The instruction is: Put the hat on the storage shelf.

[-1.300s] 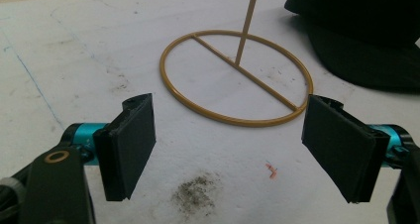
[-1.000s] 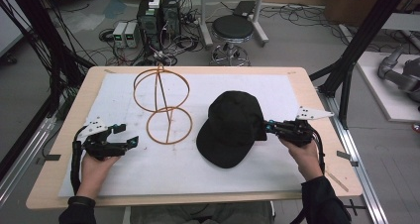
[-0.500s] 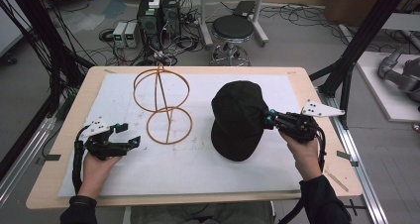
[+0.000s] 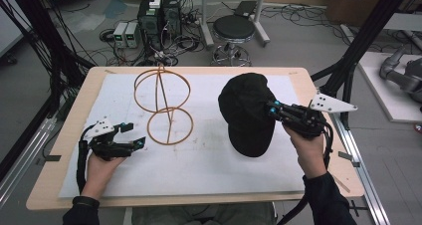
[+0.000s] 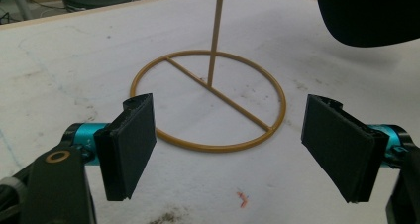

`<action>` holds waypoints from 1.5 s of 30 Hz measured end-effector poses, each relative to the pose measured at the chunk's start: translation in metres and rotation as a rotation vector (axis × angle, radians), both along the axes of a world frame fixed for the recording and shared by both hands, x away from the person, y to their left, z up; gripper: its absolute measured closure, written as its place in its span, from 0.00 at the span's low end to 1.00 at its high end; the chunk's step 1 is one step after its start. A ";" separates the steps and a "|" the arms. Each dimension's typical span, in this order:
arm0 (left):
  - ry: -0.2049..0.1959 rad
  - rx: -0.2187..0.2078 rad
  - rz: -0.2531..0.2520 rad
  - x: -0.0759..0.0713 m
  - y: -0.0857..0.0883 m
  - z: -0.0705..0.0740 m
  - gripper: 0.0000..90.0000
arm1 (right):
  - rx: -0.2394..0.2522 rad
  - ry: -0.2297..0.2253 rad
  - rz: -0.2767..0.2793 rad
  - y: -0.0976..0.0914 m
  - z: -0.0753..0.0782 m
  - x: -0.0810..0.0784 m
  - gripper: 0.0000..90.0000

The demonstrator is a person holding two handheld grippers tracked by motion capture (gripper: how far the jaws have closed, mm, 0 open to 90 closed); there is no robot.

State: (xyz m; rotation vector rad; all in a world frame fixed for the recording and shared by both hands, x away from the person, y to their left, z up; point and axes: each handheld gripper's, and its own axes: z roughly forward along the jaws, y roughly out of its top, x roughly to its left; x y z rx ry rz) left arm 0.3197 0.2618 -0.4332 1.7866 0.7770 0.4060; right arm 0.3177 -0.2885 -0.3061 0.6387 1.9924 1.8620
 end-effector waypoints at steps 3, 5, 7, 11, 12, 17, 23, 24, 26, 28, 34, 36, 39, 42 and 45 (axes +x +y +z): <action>-0.005 -0.002 -0.013 0.000 -0.004 0.001 0.24 | 0.015 -0.026 0.011 0.005 0.014 -0.002 1.00; -0.009 -0.003 -0.022 0.000 -0.007 0.003 0.24 | 0.018 -0.033 0.013 0.007 0.018 -0.003 1.00; -0.016 -0.013 -0.032 -0.001 -0.011 0.004 0.24 | 0.025 -0.040 0.019 0.010 0.024 -0.004 1.00; -0.024 -0.012 -0.054 -0.002 -0.018 0.007 0.24 | 0.014 -0.073 0.025 0.019 0.040 -0.004 1.00; -0.028 -0.010 -0.057 -0.002 -0.020 0.008 0.24 | 0.012 -0.075 0.030 0.021 0.043 -0.004 1.00; -0.033 -0.011 -0.069 -0.003 -0.024 0.010 0.23 | 0.005 -0.119 0.052 0.035 0.067 -0.008 1.00; -0.028 -0.009 -0.075 -0.002 -0.023 0.010 0.23 | 0.016 -0.135 0.082 0.046 0.084 -0.011 1.00; -0.028 -0.008 -0.074 -0.002 -0.023 0.010 0.23 | 0.020 -0.137 0.092 0.047 0.086 -0.011 1.00; -0.025 -0.006 -0.072 -0.002 -0.022 0.010 0.23 | 0.028 -0.143 0.100 0.050 0.091 -0.013 1.00; -0.024 -0.014 -0.077 -0.002 -0.023 0.009 0.23 | 0.037 -0.146 0.112 0.051 0.094 -0.014 1.00; -0.030 -0.034 -0.125 -0.003 -0.032 0.012 0.23 | 0.047 -0.152 0.121 0.053 0.099 -0.017 1.00; -0.032 -0.067 -0.164 -0.005 -0.037 0.015 0.23 | 0.045 -0.158 0.127 0.054 0.100 -0.017 1.00; -0.030 -0.122 -0.217 -0.006 -0.045 0.020 0.23 | 0.040 -0.164 0.127 0.055 0.102 -0.017 1.00; -0.045 -0.128 -0.261 -0.009 -0.058 0.025 0.23 | 0.038 -0.166 0.127 0.056 0.102 -0.017 1.00; -0.042 -0.148 -0.297 -0.010 -0.073 0.029 0.23 | 0.037 -0.173 0.124 0.057 0.103 -0.018 1.00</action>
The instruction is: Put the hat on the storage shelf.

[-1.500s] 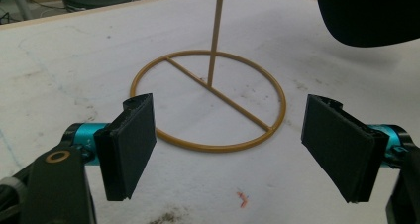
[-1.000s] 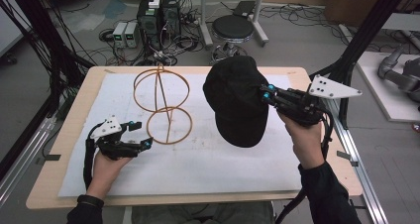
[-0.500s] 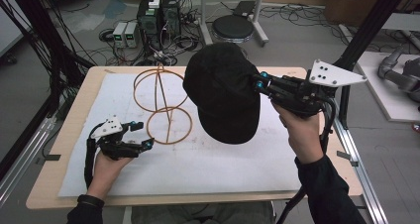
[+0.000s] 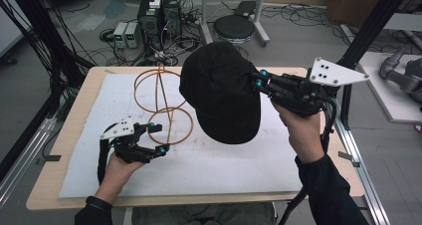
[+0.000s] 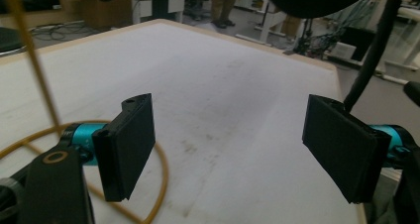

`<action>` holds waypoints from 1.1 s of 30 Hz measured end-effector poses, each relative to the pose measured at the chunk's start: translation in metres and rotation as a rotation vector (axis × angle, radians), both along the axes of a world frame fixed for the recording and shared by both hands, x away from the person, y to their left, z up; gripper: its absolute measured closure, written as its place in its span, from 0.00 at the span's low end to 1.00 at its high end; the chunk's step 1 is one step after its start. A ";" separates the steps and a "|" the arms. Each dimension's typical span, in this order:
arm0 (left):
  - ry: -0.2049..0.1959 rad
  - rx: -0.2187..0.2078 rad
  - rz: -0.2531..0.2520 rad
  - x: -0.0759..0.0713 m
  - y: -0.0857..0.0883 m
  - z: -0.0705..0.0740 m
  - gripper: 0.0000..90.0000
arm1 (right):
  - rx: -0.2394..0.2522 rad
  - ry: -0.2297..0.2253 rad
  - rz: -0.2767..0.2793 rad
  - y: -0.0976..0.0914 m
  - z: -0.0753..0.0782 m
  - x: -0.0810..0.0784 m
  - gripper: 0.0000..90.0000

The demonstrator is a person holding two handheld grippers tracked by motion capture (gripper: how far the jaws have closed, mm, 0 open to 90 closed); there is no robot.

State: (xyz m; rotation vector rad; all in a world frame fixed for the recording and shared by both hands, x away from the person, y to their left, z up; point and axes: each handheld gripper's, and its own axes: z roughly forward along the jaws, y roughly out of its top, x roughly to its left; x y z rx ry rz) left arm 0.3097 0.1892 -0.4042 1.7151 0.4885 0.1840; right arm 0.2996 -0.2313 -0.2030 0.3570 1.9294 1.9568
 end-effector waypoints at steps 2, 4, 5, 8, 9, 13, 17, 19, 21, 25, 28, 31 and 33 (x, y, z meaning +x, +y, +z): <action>-0.002 -0.012 -0.021 0.001 -0.011 0.003 0.22 | -0.002 -0.002 0.006 0.001 0.001 0.000 1.00; -0.004 -0.018 -0.033 0.001 -0.018 0.006 0.22 | -0.003 -0.002 0.006 0.002 0.001 -0.001 1.00; -0.011 -0.018 -0.028 0.001 -0.023 0.007 0.22 | -0.005 -0.005 0.008 0.003 0.002 -0.001 1.00; -0.032 -0.012 -0.015 0.000 -0.033 0.010 0.22 | -0.006 -0.011 0.010 0.004 0.002 -0.001 1.00; -0.039 0.001 -0.017 0.000 -0.036 0.011 0.22 | -0.004 -0.011 0.014 0.005 0.003 -0.002 1.00; -0.041 0.008 -0.039 0.000 -0.047 0.011 0.22 | 0.003 -0.022 0.017 0.008 0.007 -0.003 1.00; -0.064 0.020 -0.036 -0.003 -0.050 0.012 0.22 | 0.006 -0.021 0.025 0.012 0.009 -0.003 1.00; -0.068 0.010 -0.032 -0.004 -0.050 0.014 0.22 | 0.013 -0.025 0.038 0.018 0.011 -0.003 1.00; -0.075 0.006 -0.030 -0.005 -0.049 0.016 0.22 | 0.014 -0.028 0.038 0.020 0.012 -0.003 1.00; -0.087 -0.006 -0.032 -0.009 -0.047 0.020 0.22 | 0.025 -0.028 0.061 0.031 0.015 -0.002 1.00; -0.092 -0.008 -0.029 -0.011 -0.045 0.022 0.22 | 0.030 -0.024 0.075 0.038 0.016 0.000 1.00; -0.095 -0.018 -0.030 -0.013 -0.042 0.023 0.22 | 0.030 -0.026 0.085 0.046 0.017 0.002 1.00; -0.097 -0.023 -0.031 -0.014 -0.041 0.023 0.22 | 0.035 -0.021 0.097 0.053 0.018 0.004 1.00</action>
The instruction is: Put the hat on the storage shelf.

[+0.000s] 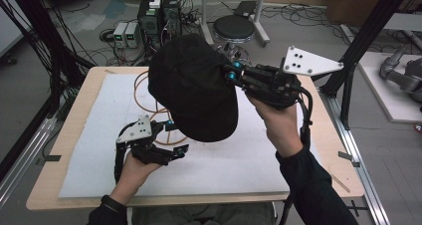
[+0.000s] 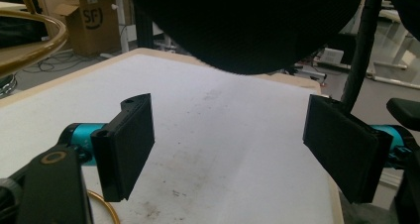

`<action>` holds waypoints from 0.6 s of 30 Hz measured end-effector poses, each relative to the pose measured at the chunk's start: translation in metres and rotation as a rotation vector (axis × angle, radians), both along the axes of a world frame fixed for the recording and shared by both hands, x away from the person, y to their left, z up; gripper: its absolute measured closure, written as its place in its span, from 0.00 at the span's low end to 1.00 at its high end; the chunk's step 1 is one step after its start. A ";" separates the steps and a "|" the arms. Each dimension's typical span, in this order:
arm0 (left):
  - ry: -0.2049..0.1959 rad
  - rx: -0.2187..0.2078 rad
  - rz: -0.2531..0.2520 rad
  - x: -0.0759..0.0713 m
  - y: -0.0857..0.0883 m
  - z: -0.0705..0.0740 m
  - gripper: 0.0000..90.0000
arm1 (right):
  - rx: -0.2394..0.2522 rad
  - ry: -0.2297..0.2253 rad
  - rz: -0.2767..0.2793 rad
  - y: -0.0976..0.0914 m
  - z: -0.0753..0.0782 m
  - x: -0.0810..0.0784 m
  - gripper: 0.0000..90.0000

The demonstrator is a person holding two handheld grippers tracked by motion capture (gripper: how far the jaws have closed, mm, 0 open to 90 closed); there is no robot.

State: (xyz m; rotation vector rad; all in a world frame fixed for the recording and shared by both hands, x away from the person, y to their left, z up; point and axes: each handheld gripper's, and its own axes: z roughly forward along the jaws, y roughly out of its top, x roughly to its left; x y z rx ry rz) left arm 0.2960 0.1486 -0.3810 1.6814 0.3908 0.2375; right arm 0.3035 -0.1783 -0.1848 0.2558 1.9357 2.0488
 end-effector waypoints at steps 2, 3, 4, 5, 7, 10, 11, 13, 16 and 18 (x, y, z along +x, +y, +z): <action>-0.010 -0.001 0.008 -0.002 0.002 0.001 0.22 | 0.008 0.002 0.009 0.005 0.001 0.001 1.00; -0.012 0.000 0.009 -0.002 0.003 0.002 0.22 | 0.010 0.001 0.016 0.008 0.001 0.002 1.00; -0.011 -0.001 0.010 -0.002 0.003 0.002 0.22 | 0.013 0.004 0.017 0.010 0.001 0.003 1.00; -0.010 -0.001 0.011 -0.003 0.004 0.002 0.22 | 0.014 0.002 0.024 0.012 0.001 0.004 1.00; -0.018 -0.002 0.016 -0.004 0.006 0.002 0.22 | 0.011 0.007 0.026 0.016 0.001 0.006 1.00; -0.025 -0.010 0.019 -0.005 0.009 0.003 0.22 | 0.001 0.012 0.026 0.025 -0.001 0.010 1.00; -0.028 -0.013 0.025 -0.006 0.010 0.004 0.22 | 0.001 0.012 0.026 0.025 -0.001 0.010 1.00; -0.043 -0.020 0.025 -0.008 0.012 0.005 0.22 | -0.003 0.009 0.027 0.029 -0.002 0.013 1.00; -0.056 -0.026 0.038 -0.010 0.015 0.008 0.22 | 0.000 0.018 0.025 0.034 -0.004 0.018 1.00; -0.059 -0.033 0.044 -0.011 0.017 0.008 0.22 | 0.010 0.028 0.028 0.034 -0.005 0.021 1.00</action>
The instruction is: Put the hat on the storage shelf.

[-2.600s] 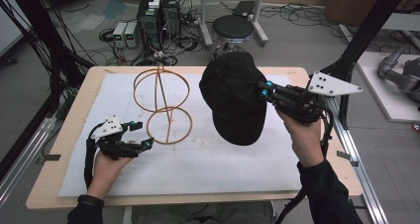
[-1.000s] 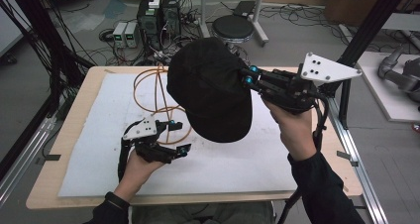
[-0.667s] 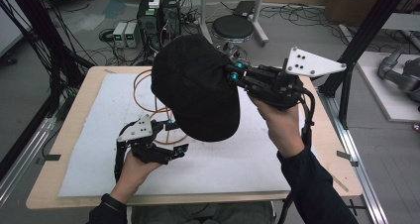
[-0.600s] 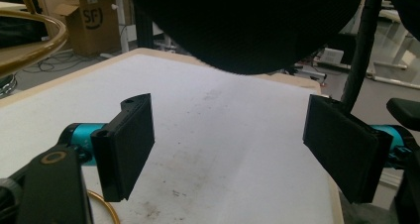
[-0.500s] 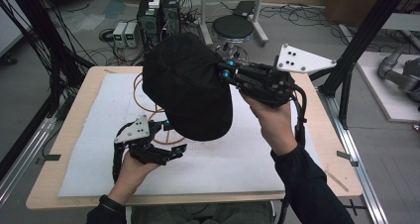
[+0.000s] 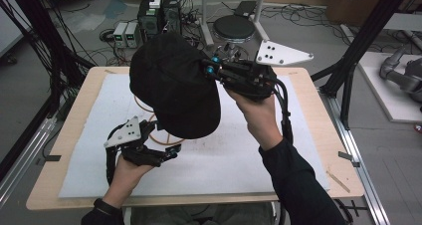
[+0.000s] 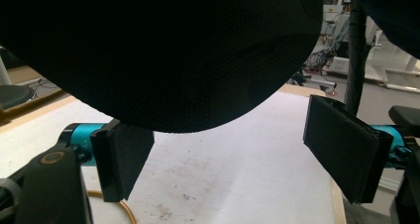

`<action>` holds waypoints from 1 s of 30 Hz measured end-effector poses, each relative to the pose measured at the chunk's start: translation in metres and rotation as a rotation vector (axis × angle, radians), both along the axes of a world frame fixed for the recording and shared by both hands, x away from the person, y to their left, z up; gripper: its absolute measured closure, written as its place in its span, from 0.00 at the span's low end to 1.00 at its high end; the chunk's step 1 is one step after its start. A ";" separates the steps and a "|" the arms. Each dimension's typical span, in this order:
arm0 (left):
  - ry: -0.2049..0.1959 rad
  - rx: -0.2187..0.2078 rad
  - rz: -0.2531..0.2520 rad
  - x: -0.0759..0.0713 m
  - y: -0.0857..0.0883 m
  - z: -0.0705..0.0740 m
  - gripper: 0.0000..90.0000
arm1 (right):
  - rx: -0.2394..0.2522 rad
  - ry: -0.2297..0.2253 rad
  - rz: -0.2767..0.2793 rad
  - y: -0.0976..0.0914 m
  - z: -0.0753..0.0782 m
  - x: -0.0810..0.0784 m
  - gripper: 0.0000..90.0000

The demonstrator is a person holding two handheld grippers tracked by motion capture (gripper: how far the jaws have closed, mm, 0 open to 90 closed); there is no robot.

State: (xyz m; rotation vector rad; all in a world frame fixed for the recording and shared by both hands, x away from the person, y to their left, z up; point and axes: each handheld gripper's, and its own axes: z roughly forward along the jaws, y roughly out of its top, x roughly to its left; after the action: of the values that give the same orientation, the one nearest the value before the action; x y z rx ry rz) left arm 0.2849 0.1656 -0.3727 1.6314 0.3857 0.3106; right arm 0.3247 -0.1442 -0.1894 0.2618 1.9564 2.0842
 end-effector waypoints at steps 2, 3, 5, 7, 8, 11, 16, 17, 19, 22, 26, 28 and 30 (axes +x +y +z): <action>-0.009 0.001 0.010 -0.001 0.003 0.000 0.22 | -0.001 -0.004 -0.008 0.000 0.000 0.002 1.00; -0.013 -0.001 0.012 -0.001 0.004 0.001 0.22 | 0.000 0.003 -0.001 0.000 -0.001 0.004 1.00; -0.012 -0.009 0.022 -0.002 0.007 0.002 0.22 | -0.001 0.002 -0.016 0.000 -0.002 0.008 1.00; -0.014 -0.019 0.033 -0.002 0.011 0.002 0.22 | 0.002 0.010 -0.024 0.000 -0.004 0.014 1.00; -0.011 -0.029 0.039 -0.002 0.013 0.002 0.22 | 0.002 0.010 -0.024 0.000 -0.004 0.014 1.00; -0.011 -0.044 0.058 -0.002 0.019 0.003 0.22 | -0.009 0.015 -0.043 0.002 -0.007 0.021 1.00; -0.007 -0.054 0.086 0.000 0.029 0.004 0.22 | -0.023 0.019 -0.073 0.006 -0.011 0.030 1.00; -0.006 -0.059 0.093 0.000 0.030 0.004 0.22 | -0.028 0.023 -0.082 0.007 -0.012 0.033 1.00; -0.004 -0.064 0.104 0.001 0.034 0.004 0.22 | -0.033 0.030 -0.093 0.009 -0.016 0.037 1.00; 0.004 -0.059 0.118 0.002 0.037 0.003 0.22 | -0.045 0.043 -0.116 0.013 -0.022 0.043 1.00; 0.016 -0.063 0.139 0.003 0.041 0.003 0.22 | -0.048 0.057 -0.154 0.016 -0.029 0.048 1.00; 0.020 -0.068 0.155 0.003 0.044 0.003 0.22 | -0.050 0.064 -0.176 0.018 -0.034 0.051 1.00; 0.025 -0.073 0.158 0.004 0.046 0.004 0.26 | -0.058 0.066 -0.201 0.021 -0.037 0.053 1.00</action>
State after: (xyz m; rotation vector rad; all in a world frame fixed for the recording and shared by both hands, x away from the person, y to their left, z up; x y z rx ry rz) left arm 0.2889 0.2118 -0.3687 1.5376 0.5405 0.3910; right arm 0.3780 -0.1234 -0.2263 0.4991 1.9352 1.9114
